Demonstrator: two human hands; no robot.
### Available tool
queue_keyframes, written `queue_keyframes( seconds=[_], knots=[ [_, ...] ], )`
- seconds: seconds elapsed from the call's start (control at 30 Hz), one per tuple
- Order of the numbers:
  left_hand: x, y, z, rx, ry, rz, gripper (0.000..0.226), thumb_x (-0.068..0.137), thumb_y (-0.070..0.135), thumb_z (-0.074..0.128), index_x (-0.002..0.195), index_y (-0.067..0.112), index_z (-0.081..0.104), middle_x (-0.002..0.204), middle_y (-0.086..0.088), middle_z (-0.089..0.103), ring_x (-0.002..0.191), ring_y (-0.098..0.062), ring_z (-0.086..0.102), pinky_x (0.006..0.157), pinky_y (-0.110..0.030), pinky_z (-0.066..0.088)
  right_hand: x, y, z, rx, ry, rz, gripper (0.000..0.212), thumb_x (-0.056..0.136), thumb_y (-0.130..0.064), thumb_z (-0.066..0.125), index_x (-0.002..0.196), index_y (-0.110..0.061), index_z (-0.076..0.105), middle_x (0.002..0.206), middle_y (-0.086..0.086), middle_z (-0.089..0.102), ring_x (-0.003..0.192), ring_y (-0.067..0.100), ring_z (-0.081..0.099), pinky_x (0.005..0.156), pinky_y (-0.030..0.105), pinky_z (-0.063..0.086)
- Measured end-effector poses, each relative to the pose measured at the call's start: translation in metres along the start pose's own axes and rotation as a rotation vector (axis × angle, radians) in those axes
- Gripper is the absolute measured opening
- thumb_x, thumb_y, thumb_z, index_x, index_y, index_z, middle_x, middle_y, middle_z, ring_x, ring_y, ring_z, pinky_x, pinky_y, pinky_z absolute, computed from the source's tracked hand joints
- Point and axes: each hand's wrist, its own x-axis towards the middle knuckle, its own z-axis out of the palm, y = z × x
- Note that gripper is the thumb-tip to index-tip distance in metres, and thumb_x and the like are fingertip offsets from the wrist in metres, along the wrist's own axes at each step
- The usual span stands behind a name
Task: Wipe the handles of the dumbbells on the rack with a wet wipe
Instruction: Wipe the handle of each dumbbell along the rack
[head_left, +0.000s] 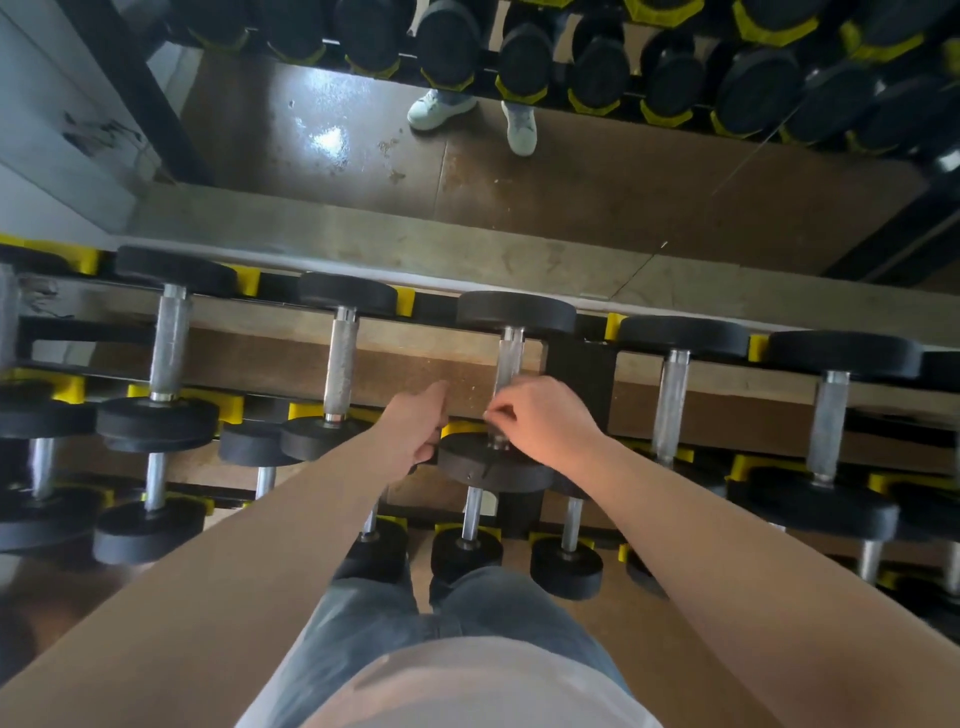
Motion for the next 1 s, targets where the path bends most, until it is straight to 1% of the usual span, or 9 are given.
queue_keyframes(
  seconds=[0.17, 0.33, 0.4, 0.63, 0.7, 0.77, 0.83, 0.9, 1.0],
  knots=[
    [-0.005, 0.0, -0.008, 0.041, -0.038, 0.047, 0.039, 0.105, 0.043, 0.05, 0.074, 0.019, 0.05, 0.062, 0.001, 0.038, 0.052, -0.011, 0.029, 0.044, -0.023, 0.026, 0.024, -0.007, -0.015, -0.004, 0.362, 0.173, 0.019, 0.102, -0.024, 0.06, 0.111, -0.017, 0.074, 0.103, 0.0, 0.071, 0.088, 0.016, 0.067, 0.075, 0.024, 0.049],
    [-0.003, 0.001, -0.01, 0.058, 0.022, 0.025, 0.039, 0.103, 0.043, 0.054, 0.075, 0.017, 0.056, 0.062, -0.001, 0.046, 0.048, -0.011, 0.035, 0.043, -0.023, 0.027, -0.002, -0.015, 0.002, -0.003, -0.099, 0.087, 0.019, 0.102, -0.03, 0.057, 0.111, -0.026, 0.073, 0.102, -0.006, 0.07, 0.089, 0.009, 0.066, 0.086, 0.034, 0.059],
    [-0.001, 0.001, -0.011, 0.056, 0.047, 0.019, 0.038, 0.103, 0.043, 0.055, 0.077, 0.016, 0.057, 0.064, -0.002, 0.047, 0.049, -0.012, 0.036, 0.044, -0.023, 0.027, -0.004, -0.014, 0.003, -0.046, -0.174, 0.081, 0.02, 0.102, -0.032, 0.057, 0.114, -0.028, 0.073, 0.105, -0.006, 0.071, 0.092, 0.01, 0.066, 0.086, 0.035, 0.059],
    [0.0, 0.003, -0.012, 0.134, 0.01, 0.129, 0.033, 0.107, 0.037, 0.049, 0.09, 0.014, 0.065, 0.077, -0.005, 0.055, 0.06, -0.014, 0.044, 0.051, -0.023, 0.035, 0.027, -0.012, -0.023, -0.083, 0.288, 0.189, 0.021, 0.103, -0.027, 0.056, 0.112, -0.018, 0.072, 0.1, -0.001, 0.071, 0.085, 0.016, 0.068, 0.078, 0.034, 0.059],
    [-0.001, 0.005, -0.009, 0.157, 0.016, 0.176, 0.02, 0.108, 0.024, 0.049, 0.112, 0.019, 0.068, 0.09, -0.003, 0.064, 0.066, -0.015, 0.049, 0.052, -0.022, 0.04, 0.016, -0.015, -0.014, -0.055, 0.16, 0.166, 0.019, 0.103, -0.027, 0.055, 0.11, -0.02, 0.071, 0.097, -0.002, 0.07, 0.082, 0.014, 0.067, 0.079, 0.035, 0.06],
    [-0.001, 0.006, -0.006, 0.193, 0.018, 0.219, 0.033, 0.105, 0.006, 0.046, 0.123, 0.025, 0.066, 0.108, 0.0, 0.068, 0.076, -0.015, 0.056, 0.059, -0.023, 0.05, 0.004, -0.021, -0.003, -0.055, -0.09, 0.148, 0.019, 0.103, -0.03, 0.054, 0.11, -0.024, 0.071, 0.099, -0.003, 0.07, 0.084, 0.013, 0.067, 0.08, 0.036, 0.06],
    [-0.003, 0.009, -0.003, 0.249, 0.023, 0.238, 0.047, 0.097, -0.007, 0.044, 0.115, 0.027, 0.071, 0.116, 0.004, 0.065, 0.101, -0.017, 0.062, 0.085, -0.034, 0.06, -0.001, -0.023, 0.002, -0.082, -0.211, 0.15, 0.02, 0.103, -0.032, 0.055, 0.114, -0.027, 0.071, 0.103, -0.004, 0.07, 0.088, 0.014, 0.066, 0.082, 0.037, 0.06],
    [-0.003, 0.012, -0.002, 0.277, 0.017, 0.239, 0.047, 0.095, -0.009, 0.045, 0.101, 0.028, 0.074, 0.115, 0.004, 0.065, 0.108, -0.02, 0.062, 0.097, -0.04, 0.058, 0.006, -0.021, -0.003, -0.105, -0.132, 0.164, 0.02, 0.103, -0.034, 0.054, 0.112, -0.028, 0.071, 0.101, -0.006, 0.069, 0.087, 0.013, 0.066, 0.081, 0.035, 0.059],
    [-0.002, 0.016, -0.002, 0.288, -0.013, 0.263, 0.047, 0.097, -0.005, 0.046, 0.092, 0.03, 0.076, 0.116, 0.001, 0.071, 0.101, -0.019, 0.064, 0.085, -0.032, 0.058, 0.022, -0.016, -0.016, -0.122, 0.165, 0.209, 0.019, 0.103, -0.03, 0.055, 0.11, -0.022, 0.071, 0.098, -0.004, 0.069, 0.085, 0.015, 0.066, 0.075, 0.03, 0.055]
  ],
)
